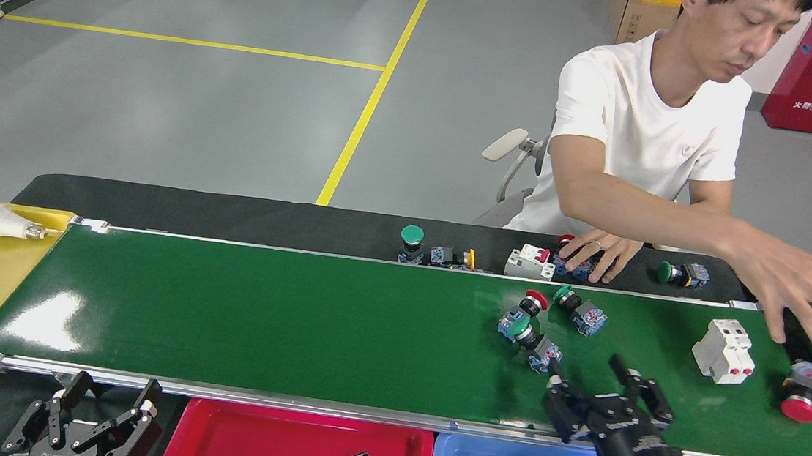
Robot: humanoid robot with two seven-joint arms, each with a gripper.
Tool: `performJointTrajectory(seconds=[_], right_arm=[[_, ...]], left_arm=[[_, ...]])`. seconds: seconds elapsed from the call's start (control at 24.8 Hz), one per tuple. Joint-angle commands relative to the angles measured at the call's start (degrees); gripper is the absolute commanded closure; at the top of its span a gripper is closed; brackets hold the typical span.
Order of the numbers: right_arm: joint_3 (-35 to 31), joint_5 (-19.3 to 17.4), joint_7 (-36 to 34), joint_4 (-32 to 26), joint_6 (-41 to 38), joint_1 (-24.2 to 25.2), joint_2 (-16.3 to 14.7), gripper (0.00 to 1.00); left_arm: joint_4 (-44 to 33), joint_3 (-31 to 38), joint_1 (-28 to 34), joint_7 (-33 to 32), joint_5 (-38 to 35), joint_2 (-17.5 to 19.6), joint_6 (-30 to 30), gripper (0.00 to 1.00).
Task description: Pick switch part from conveyor to tray
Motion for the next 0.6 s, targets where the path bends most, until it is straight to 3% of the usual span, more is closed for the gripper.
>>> performJointTrajectory(seconds=[0.0,0.12,0.16,0.24,0.52,0.56], right_arm=[[1.4,0.1,0.2,1.0,0.1,-2.1,0.0,0.01],[4.0,0.1,0.1,4.9,0.7,-5.4,1.5,0.01],[4.7,0.1,0.1,6.7,1.6,-6.7,2.3,0.07],[5.3,-0.1,-0.1,9.0,2.1,-8.6,2.9,0.28],[8.4,-0.5,-0.3,10.0,1.0,-10.0,2.2,0.68],[8.4,-0.5,-0.8,9.9,0.3,-10.2,2.1,0.80]], left_arm=[[-0.8,0.2,-0.1,0.4,0.2,0.2,-0.4,0.00],[-0.8,0.2,-0.2,-0.1,0.0,0.3,0.1,0.00],[-0.7,0.2,-0.3,-0.5,0.0,0.3,0.3,0.00],[-0.8,0.2,-0.4,-1.4,0.0,0.5,0.2,0.00],[-0.5,0.3,-0.2,-1.3,-0.1,0.8,-0.1,0.00],[-0.5,0.4,-0.2,-1.3,-0.1,0.7,0.1,0.00]])
